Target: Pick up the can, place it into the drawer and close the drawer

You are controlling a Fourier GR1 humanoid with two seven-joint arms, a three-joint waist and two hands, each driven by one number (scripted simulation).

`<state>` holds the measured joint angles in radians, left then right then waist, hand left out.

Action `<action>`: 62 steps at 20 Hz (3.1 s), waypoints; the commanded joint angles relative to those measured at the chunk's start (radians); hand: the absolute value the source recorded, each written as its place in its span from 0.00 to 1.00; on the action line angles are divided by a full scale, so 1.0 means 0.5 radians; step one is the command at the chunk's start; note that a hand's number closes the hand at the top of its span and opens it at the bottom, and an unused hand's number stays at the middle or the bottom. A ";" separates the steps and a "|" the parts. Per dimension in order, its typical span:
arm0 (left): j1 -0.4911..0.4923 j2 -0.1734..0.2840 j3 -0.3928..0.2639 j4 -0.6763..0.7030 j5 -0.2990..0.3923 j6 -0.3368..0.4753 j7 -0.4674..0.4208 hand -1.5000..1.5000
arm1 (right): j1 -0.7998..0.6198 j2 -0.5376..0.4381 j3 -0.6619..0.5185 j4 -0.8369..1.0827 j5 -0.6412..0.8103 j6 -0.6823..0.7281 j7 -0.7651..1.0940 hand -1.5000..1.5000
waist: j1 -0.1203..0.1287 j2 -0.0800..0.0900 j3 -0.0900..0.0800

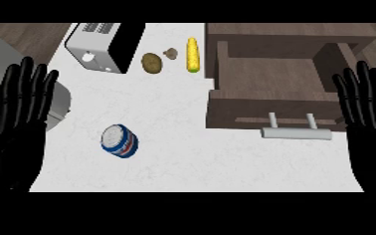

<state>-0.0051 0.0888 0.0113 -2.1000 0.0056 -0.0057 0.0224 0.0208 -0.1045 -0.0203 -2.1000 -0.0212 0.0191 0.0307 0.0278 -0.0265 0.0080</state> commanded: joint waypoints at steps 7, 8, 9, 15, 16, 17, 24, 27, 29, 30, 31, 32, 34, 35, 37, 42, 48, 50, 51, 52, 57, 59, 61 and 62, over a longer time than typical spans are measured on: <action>0.257 0.265 -0.313 0.043 0.306 -0.558 0.227 0.00 | 0.050 0.048 -0.022 0.135 0.071 -0.113 0.234 0.00 | -0.065 0.067 -0.017; 0.260 0.292 -0.293 0.034 0.366 -0.584 0.275 0.00 | 0.077 0.030 -0.032 0.113 0.070 -0.109 0.284 0.00 | -0.069 0.059 -0.017; 0.304 0.304 -0.324 -0.060 0.396 -0.590 0.365 0.00 | 0.094 0.028 0.018 0.031 0.092 -0.104 0.354 0.00 | -0.057 0.047 -0.017; 0.406 0.369 -0.157 -0.129 0.523 -0.720 0.381 0.00 | 0.178 0.013 -0.065 -0.116 0.019 -0.086 0.492 0.00 | -0.056 0.051 -0.016; 0.493 0.376 -0.178 -0.389 0.620 -0.695 0.541 0.00 | 0.083 -0.012 -0.156 0.089 -0.013 -0.069 0.372 0.00 | -0.045 0.051 -0.015; 0.290 0.338 -0.154 -0.216 0.615 -0.660 0.603 0.00 | 0.028 -0.050 -0.167 0.009 -0.016 -0.056 0.491 0.00 | -0.055 0.052 -0.016; 0.367 0.322 0.021 -0.285 0.755 -0.690 0.679 0.00 | 0.324 0.034 -0.119 -0.109 -0.014 0.029 0.369 0.00 | -0.056 0.051 -0.016; 0.425 0.355 0.118 -0.213 0.809 -0.770 0.652 0.00 | 0.544 0.077 -0.162 -0.058 -0.043 0.115 0.096 0.00 | -0.060 0.051 -0.016; 0.469 0.264 0.060 -0.244 0.700 -0.725 0.654 0.00 | 0.399 0.060 -0.193 0.071 -0.035 0.119 0.086 0.00 | -0.053 0.051 -0.016; 0.293 0.293 0.113 -0.145 0.749 -0.705 0.712 0.00 | 0.517 0.080 -0.166 -0.064 -0.052 0.145 0.127 0.00 | -0.062 0.052 -0.016; 0.231 0.327 0.203 0.053 0.751 -0.781 0.588 0.00 | 0.449 0.043 -0.201 -0.045 -0.052 0.136 0.169 0.00 | -0.063 0.053 -0.016; 0.304 0.231 0.037 -0.004 0.582 -0.769 0.578 0.00 | 0.426 0.059 -0.224 0.072 -0.031 0.136 0.091 0.00 | -0.059 0.052 -0.016; 0.226 0.236 0.093 0.018 0.587 -0.766 0.597 0.00 | 0.430 0.026 -0.290 0.032 -0.108 0.195 0.112 0.00 | -0.060 0.052 -0.016; 0.179 0.213 0.054 0.206 0.508 -0.811 0.477 0.00 | 0.398 0.107 -0.154 0.022 0.026 0.105 0.139 0.00 | -0.061 0.053 -0.016; 0.422 0.122 -0.037 0.080 0.408 -0.833 0.400 0.00 | 0.469 0.040 -0.252 0.012 -0.035 0.191 0.120 0.00 | -0.057 0.051 -0.016; 0.243 0.088 -0.013 0.235 0.351 -0.793 0.392 0.00 | 0.494 0.052 -0.335 0.156 -0.085 0.280 -0.066 0.00 | -0.061 0.052 -0.016; 0.167 0.055 0.013 0.536 0.206 -0.827 0.195 0.00 | 0.382 0.051 -0.355 0.099 -0.099 0.252 0.082 0.00 | -0.060 0.053 -0.016; 0.111 0.080 0.092 0.678 0.207 -0.848 0.097 0.00 | 0.508 0.109 -0.265 0.026 -0.011 0.269 0.052 0.00 | -0.063 0.053 -0.016; 0.232 0.095 0.091 0.591 0.205 -0.890 0.072 0.00 | 0.375 0.048 -0.406 0.171 -0.099 0.275 0.008 0.00 | -0.056 0.052 -0.016; 0.155 0.107 0.135 0.819 0.168 -0.894 -0.040 0.00 | 0.461 0.041 -0.415 0.043 -0.186 0.315 0.083 0.00 | -0.064 0.053 -0.016; 0.165 0.111 0.165 0.883 0.056 -0.874 -0.181 0.00 | 0.372 0.083 -0.344 0.065 -0.044 0.264 0.141 0.00 | -0.057 0.053 -0.016; 0.251 0.122 0.144 0.932 0.010 -0.925 -0.284 0.00 | 0.379 0.073 -0.441 0.194 -0.108 0.310 -0.005 0.00 | -0.056 0.052 -0.016; 0.053 0.183 0.266 1.217 0.052 -0.945 -0.376 0.00 | 0.492 0.096 -0.380 0.076 -0.061 0.342 0.026 0.00 | -0.065 0.053 -0.016; -0.044 0.207 0.315 1.297 0.076 -0.933 -0.353 0.00 | 0.506 0.092 -0.418 0.029 -0.122 0.358 0.021 0.00 | -0.068 0.053 -0.016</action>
<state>0.0520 0.1659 0.1189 -1.5817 0.0473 -0.4676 -0.1058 0.2473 -0.0673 -0.2269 -2.0551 -0.0766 0.1833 0.0461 -0.0032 -0.0001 -0.0001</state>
